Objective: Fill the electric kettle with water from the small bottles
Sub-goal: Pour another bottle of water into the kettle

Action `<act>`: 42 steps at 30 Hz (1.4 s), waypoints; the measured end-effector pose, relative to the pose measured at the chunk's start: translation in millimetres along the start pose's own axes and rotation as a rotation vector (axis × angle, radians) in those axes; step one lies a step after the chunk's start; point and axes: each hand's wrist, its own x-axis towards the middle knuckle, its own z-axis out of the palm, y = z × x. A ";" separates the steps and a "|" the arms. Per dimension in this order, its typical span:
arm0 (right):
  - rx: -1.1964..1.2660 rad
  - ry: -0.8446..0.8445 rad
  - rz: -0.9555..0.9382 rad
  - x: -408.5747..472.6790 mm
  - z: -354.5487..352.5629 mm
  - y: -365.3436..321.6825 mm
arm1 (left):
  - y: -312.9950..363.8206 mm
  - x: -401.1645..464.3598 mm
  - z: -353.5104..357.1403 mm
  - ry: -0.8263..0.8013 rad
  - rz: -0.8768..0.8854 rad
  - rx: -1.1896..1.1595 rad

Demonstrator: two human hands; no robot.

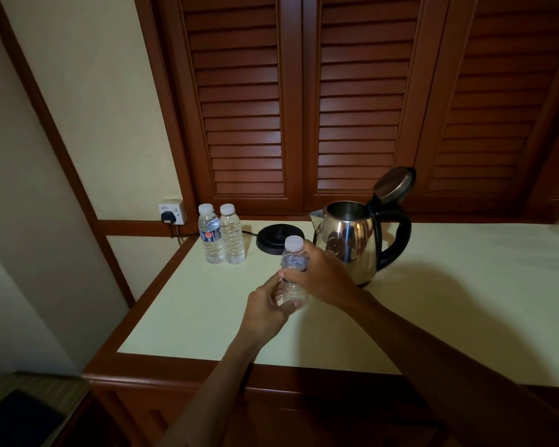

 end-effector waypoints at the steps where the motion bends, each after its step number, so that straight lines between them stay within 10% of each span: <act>1: 0.002 0.014 -0.002 -0.2 0.4 2.8 | 0.0 -0.2 1.2 -0.003 0.006 0.040; 11: 0.027 0.052 0.065 -41.6 -43.1 54.5 | 2.3 -5.6 25.6 -0.129 0.413 0.790; 18: -0.078 0.074 0.113 -78.4 -114.7 112.8 | 48.3 -0.1 117.5 -0.246 0.632 0.802; 42: 0.067 0.420 0.363 -39.4 -357.6 432.8 | 171.8 162.4 448.3 -0.225 0.164 0.799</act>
